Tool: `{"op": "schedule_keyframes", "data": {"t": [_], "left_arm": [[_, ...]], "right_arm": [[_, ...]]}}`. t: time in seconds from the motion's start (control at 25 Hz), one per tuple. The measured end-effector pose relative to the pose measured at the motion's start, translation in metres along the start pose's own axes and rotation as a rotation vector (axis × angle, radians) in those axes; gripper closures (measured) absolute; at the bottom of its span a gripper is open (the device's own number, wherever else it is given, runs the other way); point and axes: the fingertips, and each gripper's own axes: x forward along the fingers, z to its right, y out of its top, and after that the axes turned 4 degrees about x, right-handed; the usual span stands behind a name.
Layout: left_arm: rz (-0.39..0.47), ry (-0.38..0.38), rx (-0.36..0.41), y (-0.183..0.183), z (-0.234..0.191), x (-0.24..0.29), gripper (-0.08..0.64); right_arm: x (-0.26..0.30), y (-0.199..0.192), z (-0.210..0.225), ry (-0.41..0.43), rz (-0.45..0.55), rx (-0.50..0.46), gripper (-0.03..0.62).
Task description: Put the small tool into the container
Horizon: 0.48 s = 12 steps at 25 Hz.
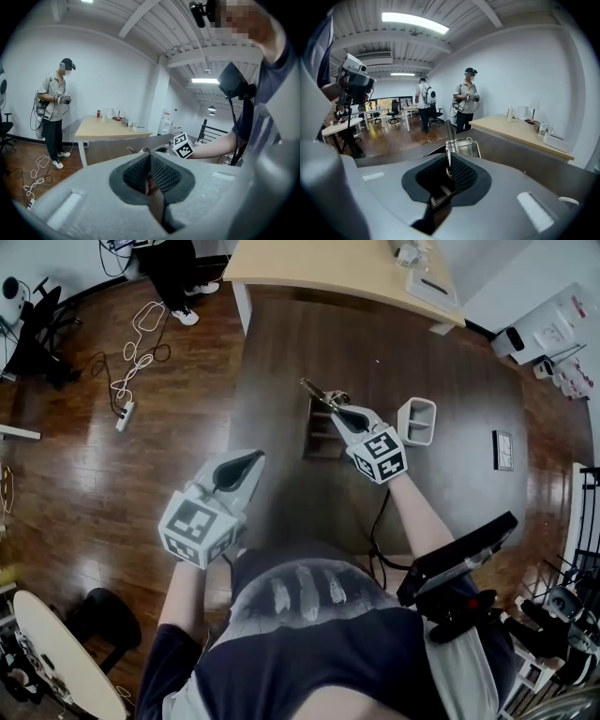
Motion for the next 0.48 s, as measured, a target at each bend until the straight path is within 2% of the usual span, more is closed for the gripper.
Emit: {"op": "schedule_keyframes", "data": {"t": [0.24,0.32,0.48], "left_arm": [[0.002,0.002,0.003,-0.005,0.0,-0.01,0.558],[0.011,0.008,-0.003,-0.006,-0.004,-0.013,0.558],[0.026,0.0,-0.008,-0.008,-0.004,-0.021,0.558]], "right_arm": [[0.0,0.002,0.003,-0.042,-0.019,0.015,0.556],[-0.004,0.005,0.008,-0.074,-0.009,0.026,0.484],[-0.017,0.009,0.01,-0.134,-0.011,0.02,0.428]]}}
